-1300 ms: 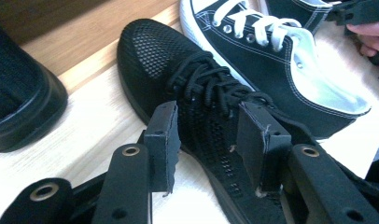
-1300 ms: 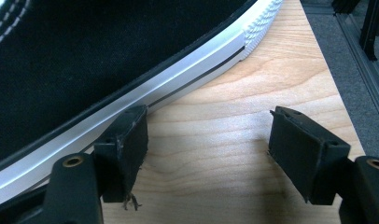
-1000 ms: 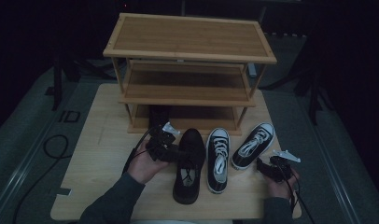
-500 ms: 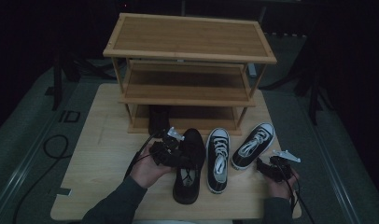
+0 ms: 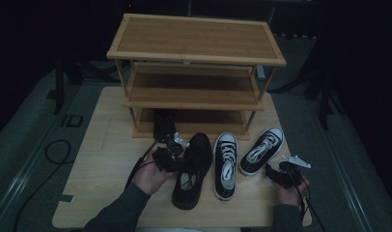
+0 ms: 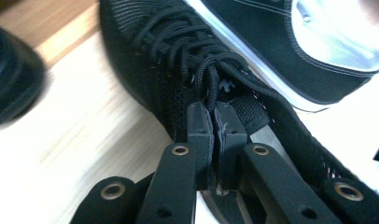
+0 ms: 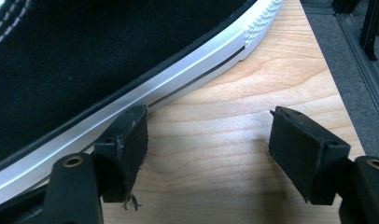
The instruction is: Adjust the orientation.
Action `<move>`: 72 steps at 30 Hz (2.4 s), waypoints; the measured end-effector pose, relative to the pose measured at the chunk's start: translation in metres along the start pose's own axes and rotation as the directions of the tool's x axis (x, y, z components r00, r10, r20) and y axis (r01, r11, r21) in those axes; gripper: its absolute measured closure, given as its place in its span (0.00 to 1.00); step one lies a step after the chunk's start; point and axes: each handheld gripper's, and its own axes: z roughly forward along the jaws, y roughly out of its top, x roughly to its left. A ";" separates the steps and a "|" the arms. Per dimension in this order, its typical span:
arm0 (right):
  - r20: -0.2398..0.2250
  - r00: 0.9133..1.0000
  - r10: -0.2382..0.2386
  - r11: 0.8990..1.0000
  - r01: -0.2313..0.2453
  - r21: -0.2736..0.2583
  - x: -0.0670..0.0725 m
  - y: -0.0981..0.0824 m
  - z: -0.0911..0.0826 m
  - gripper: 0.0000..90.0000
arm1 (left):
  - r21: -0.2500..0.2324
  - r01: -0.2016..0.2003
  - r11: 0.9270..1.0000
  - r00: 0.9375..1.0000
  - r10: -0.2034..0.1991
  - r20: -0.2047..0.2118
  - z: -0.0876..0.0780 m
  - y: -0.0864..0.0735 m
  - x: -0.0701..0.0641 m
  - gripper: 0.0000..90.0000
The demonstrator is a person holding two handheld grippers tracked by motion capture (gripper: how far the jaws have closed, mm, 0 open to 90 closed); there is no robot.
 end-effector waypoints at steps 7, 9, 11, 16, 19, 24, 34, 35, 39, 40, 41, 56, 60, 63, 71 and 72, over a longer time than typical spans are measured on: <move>0.000 1.000 0.001 1.000 -0.001 0.000 0.000 0.000 0.000 0.31 | 0.002 0.009 1.000 0.999 -0.009 -0.032 -0.006 -0.006 0.011 0.98; 0.000 1.000 0.001 1.000 -0.001 0.000 0.000 0.000 0.000 0.31 | 0.008 0.018 1.000 0.998 -0.018 -0.057 -0.012 -0.012 0.018 0.98; 0.000 1.000 0.000 1.000 0.000 0.000 0.000 0.000 0.000 0.31 | 0.009 0.021 1.000 0.998 -0.020 -0.063 -0.013 -0.013 0.020 0.98; 0.000 1.000 0.000 1.000 0.000 0.000 0.000 0.000 0.000 0.31 | 0.022 0.043 0.999 0.996 -0.041 -0.084 -0.025 -0.028 0.033 0.97; 0.000 1.000 0.000 1.000 0.000 0.000 0.000 0.000 0.000 0.31 | 0.021 0.039 0.999 0.996 -0.037 -0.081 -0.026 -0.029 0.035 0.96; 0.000 1.000 0.000 1.000 0.000 0.000 0.000 0.000 0.000 0.31 | 0.053 0.018 0.998 0.996 -0.013 -0.087 -0.021 -0.027 0.032 0.92; 0.000 1.000 0.000 1.000 0.000 0.000 0.000 0.000 0.000 0.31 | 0.107 0.015 0.994 0.995 -0.004 -0.103 -0.005 -0.023 0.035 0.90; 0.000 1.000 0.000 1.000 0.000 0.000 0.000 0.000 0.000 0.31 | 0.111 0.015 0.994 0.994 -0.004 -0.105 -0.004 -0.023 0.035 0.90; 0.000 1.000 0.000 1.000 0.000 0.000 0.000 0.000 0.000 0.31 | 0.119 0.008 0.993 0.995 0.004 -0.103 0.003 -0.021 0.037 0.90; 0.000 1.000 0.000 1.000 0.000 0.000 0.000 0.000 0.000 0.31 | 0.123 0.012 0.992 0.995 0.001 -0.104 0.005 -0.021 0.038 0.90; 0.000 1.000 0.000 1.000 0.000 0.000 0.000 0.000 0.000 0.31 | 0.124 0.016 0.992 0.994 -0.003 -0.107 0.007 -0.021 0.038 0.90; 0.000 1.000 0.001 1.000 -0.001 0.000 0.000 0.000 0.000 0.31 | 0.074 0.109 0.991 0.992 -0.105 -0.063 0.010 -0.019 0.050 0.98; 0.000 1.000 0.000 1.000 0.000 0.000 0.000 0.000 0.000 0.31 | 0.056 0.119 0.991 0.992 -0.116 -0.055 0.010 -0.016 0.050 0.98; 0.000 1.000 0.002 1.000 -0.002 -0.001 0.000 0.000 0.000 0.31 | 0.047 0.122 0.991 0.992 -0.120 -0.049 0.011 -0.014 0.050 0.98; 0.001 1.000 -0.001 1.000 0.001 -0.002 0.000 0.000 0.000 0.31 | 0.015 0.142 0.990 0.989 -0.142 -0.042 0.013 -0.002 0.053 0.98; 0.001 1.000 0.000 1.000 0.000 -0.002 0.000 0.000 0.000 0.31 | 0.011 0.145 0.989 0.989 -0.144 -0.042 0.013 -0.001 0.053 0.98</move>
